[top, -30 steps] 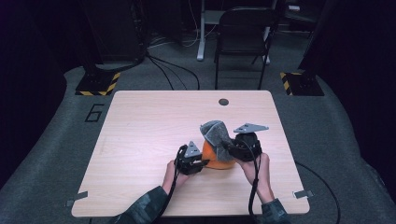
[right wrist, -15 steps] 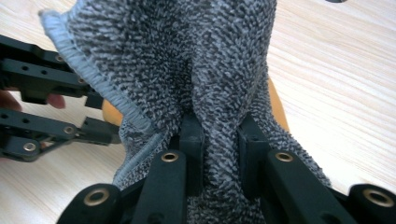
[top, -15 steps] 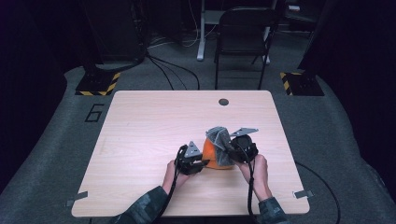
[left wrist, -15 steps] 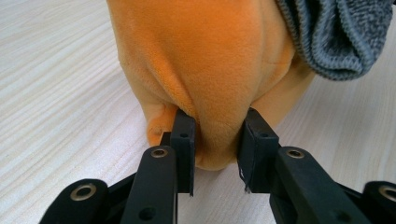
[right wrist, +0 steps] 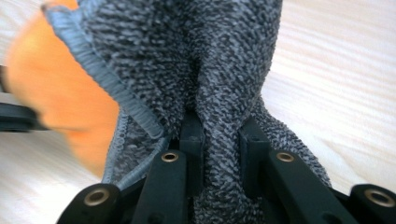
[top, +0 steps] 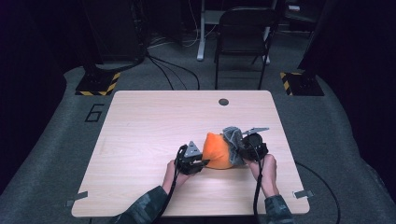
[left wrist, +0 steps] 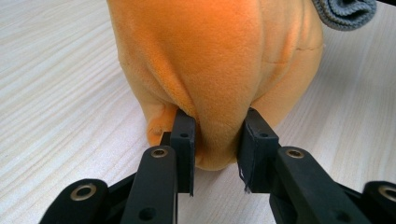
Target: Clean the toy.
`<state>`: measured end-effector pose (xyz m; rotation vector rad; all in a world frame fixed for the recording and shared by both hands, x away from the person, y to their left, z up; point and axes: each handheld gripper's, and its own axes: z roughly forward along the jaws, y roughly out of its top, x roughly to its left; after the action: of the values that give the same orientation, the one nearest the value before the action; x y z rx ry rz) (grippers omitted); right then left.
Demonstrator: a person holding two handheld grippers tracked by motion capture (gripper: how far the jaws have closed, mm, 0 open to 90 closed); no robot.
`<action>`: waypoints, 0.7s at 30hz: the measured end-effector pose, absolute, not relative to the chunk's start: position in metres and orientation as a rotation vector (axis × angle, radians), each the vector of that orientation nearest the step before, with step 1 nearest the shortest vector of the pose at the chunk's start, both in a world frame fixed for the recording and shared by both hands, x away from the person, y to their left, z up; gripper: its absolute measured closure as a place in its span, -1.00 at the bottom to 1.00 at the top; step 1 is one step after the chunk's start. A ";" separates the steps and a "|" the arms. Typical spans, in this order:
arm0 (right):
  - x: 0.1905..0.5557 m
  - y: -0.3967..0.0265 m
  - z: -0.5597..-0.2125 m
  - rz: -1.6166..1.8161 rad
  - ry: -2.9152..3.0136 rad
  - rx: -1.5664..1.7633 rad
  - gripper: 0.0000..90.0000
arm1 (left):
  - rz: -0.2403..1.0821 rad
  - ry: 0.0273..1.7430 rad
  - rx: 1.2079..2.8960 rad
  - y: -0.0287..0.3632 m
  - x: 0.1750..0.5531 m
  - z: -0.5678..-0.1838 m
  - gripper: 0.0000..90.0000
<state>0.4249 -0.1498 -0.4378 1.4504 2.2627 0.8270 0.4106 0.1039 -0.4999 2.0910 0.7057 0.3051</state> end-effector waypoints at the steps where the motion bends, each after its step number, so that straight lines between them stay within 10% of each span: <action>1: 0.428 -0.155 -0.444 0.795 2.256 1.477 0.69 | 0.302 0.705 2.094 0.104 0.411 -0.500 0.56; 21: 0.443 -0.163 -0.484 0.584 2.294 1.553 0.70 | 0.298 0.708 2.094 0.105 0.412 -0.501 0.56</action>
<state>0.4426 -0.1625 -0.4837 1.5533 2.2938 0.5836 0.4116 0.1052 -0.5014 2.0939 0.7081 0.2982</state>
